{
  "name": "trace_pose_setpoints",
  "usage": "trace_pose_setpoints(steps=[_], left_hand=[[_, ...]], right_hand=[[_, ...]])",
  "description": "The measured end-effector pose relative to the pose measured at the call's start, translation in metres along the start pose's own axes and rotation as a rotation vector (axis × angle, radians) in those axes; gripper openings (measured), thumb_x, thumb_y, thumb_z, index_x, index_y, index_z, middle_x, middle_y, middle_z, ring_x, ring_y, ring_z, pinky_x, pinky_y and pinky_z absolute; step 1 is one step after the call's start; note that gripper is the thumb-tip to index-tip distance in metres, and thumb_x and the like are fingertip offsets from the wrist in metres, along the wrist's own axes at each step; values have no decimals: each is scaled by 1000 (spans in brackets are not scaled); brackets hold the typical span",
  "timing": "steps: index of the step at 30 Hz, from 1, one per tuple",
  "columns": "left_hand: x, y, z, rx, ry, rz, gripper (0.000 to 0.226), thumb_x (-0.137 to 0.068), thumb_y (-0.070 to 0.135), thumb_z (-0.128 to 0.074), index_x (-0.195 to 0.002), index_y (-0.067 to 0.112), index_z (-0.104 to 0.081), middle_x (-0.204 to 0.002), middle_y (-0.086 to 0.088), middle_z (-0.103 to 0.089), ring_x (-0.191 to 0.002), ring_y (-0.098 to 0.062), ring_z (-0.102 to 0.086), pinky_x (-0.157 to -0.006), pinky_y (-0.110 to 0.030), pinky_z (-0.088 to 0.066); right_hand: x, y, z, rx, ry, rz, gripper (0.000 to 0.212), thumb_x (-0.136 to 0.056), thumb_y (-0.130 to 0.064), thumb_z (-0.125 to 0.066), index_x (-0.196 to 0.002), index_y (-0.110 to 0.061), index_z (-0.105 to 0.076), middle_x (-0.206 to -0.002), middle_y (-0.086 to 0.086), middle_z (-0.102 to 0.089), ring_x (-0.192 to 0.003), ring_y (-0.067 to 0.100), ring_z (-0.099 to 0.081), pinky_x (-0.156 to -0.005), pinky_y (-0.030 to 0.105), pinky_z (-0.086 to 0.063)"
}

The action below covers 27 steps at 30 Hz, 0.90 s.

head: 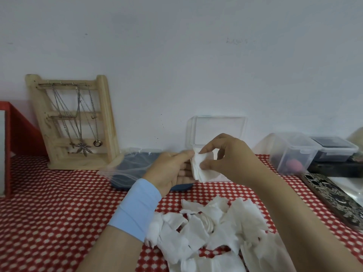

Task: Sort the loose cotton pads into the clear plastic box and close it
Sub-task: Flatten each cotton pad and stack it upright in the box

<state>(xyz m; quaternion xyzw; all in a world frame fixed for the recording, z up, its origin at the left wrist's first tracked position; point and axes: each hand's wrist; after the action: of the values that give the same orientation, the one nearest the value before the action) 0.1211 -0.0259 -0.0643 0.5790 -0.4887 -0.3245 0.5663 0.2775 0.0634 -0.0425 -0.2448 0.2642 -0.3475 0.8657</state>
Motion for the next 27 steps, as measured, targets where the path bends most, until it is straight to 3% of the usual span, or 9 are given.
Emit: trace_pose_setpoints(steps=[4,8,11,12,15,18,27], left_hand=[[0,-1,-2,-9,2,18,28,-101,27,-58,-115,5,-69,-97,-15,-78,-89,-27,-77,-72,-35,-63],[-1,-1,0,27,77,6,26,-100,25,-61,-110,3,-70,-94,-14,-78,-82,-24,-77,-65,-32,-62],[-3,-2,5,29,130,-14,26,-100,25,-61,-109,3,-68,-97,-15,-78,-84,-24,-76,-64,-30,-61],[-3,-2,6,16,136,-20,26,-100,26,-62,-109,3,-69,-97,-15,-78,-85,-24,-76,-65,-30,-62],[-3,-1,5,-25,115,-39,27,-100,27,-61,-106,3,-71,-94,-12,-79,-87,-25,-77,-67,-31,-62],[0,2,0,-45,76,-41,26,-100,27,-60,-108,4,-70,-94,-12,-79,-86,-24,-77,-66,-30,-61],[3,4,-1,-81,45,-54,20,-100,27,-59,-103,10,-70,-91,-7,-79,-80,-19,-77,-63,-26,-61]], right_hand=[[0,1,2,40,-23,-17,20,-74,-39,-87,-77,-35,-67,-97,-22,-56,-80,2,-54,-72,19,-43],[2,0,7,-80,19,59,20,-71,-33,-89,-71,-31,-69,-108,-23,-63,-98,-6,-56,-81,15,-42],[4,-2,19,-369,11,-8,19,-76,-20,-87,-77,-15,-69,-90,-9,-76,-79,6,-70,-80,36,-58],[4,-3,23,-447,-10,-27,19,-77,-16,-86,-80,-12,-68,-81,-3,-76,-70,15,-69,-75,42,-57],[5,-5,24,-461,-103,-51,25,-78,-11,-85,-95,-16,-67,-73,0,-73,-55,12,-59,-63,31,-52],[3,-5,13,-356,-138,-82,39,-75,-17,-89,-105,-27,-65,-76,-2,-73,-54,8,-58,-60,25,-50],[-2,-2,0,-277,-21,-119,38,-73,-17,-90,-97,-33,-66,-84,2,-73,-57,0,-59,-61,19,-51]])
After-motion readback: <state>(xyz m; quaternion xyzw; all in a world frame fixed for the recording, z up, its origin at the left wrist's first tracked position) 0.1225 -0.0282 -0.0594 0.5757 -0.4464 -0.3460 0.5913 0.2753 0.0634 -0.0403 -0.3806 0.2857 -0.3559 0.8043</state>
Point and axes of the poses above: each hand's wrist, its own x-axis away from the middle knuckle, its own z-axis out of the back of the hand, y = z × x
